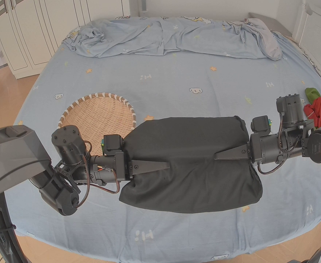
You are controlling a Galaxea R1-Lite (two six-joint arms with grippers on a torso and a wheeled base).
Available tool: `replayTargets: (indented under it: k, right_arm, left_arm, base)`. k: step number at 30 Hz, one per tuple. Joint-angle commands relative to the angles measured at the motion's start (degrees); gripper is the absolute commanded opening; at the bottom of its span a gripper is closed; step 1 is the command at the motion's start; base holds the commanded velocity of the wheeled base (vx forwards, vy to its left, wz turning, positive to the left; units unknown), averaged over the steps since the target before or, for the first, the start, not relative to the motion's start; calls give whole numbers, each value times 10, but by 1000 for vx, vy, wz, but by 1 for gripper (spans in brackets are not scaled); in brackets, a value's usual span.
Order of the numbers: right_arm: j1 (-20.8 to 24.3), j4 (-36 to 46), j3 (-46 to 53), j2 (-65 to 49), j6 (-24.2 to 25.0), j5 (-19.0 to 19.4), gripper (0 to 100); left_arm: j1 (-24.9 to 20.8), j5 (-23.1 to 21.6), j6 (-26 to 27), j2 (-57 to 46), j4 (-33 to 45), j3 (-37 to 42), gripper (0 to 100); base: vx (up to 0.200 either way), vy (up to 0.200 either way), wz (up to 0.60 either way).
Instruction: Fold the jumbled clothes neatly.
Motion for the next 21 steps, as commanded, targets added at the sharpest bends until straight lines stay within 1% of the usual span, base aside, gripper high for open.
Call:
replayTargets:
  k: [1,21]
  right_arm:
    - [1,0,0,4,0,0,0]
    - [6,0,-1,12,0,0,0]
  left_arm:
    - [0,-1,0,5,-10,-1,0]
    - [10,-2,1,5,-10,0,0]
  base:
    - [0,200,0]
    - [0,200,0]
